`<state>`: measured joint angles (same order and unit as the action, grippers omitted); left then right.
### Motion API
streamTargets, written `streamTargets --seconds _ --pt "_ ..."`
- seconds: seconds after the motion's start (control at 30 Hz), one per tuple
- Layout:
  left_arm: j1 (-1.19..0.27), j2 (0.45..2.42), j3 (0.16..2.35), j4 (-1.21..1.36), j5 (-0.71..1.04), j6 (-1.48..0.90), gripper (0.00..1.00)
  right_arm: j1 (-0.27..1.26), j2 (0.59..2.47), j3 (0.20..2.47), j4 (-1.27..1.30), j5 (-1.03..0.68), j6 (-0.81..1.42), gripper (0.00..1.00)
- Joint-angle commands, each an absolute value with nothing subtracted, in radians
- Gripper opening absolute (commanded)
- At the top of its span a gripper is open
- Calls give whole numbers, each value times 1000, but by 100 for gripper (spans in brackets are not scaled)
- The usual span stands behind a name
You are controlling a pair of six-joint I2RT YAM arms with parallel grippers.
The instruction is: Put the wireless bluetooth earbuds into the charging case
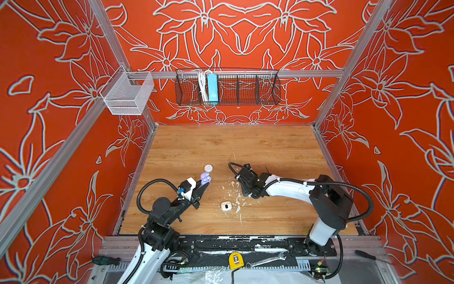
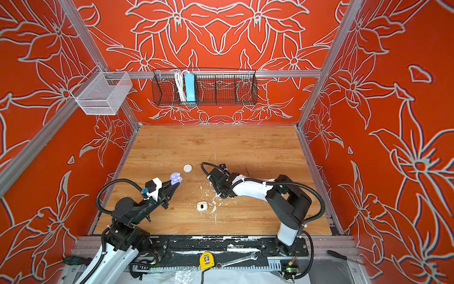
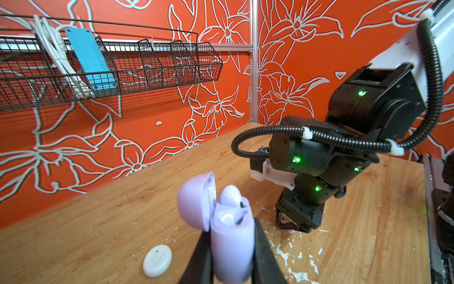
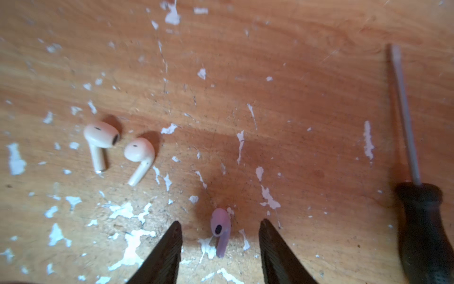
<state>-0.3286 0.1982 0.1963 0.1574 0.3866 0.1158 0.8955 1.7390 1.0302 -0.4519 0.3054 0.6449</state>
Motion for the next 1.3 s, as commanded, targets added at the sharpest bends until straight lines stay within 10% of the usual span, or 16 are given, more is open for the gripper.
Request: streamTargets --seconds 0.0,1.27 --pt "-331 187 221 158 397 120 0 891 1786 1059 -518 284 628 49" --pt "-331 236 220 197 415 91 0 842 1726 897 -374 178 668 29"
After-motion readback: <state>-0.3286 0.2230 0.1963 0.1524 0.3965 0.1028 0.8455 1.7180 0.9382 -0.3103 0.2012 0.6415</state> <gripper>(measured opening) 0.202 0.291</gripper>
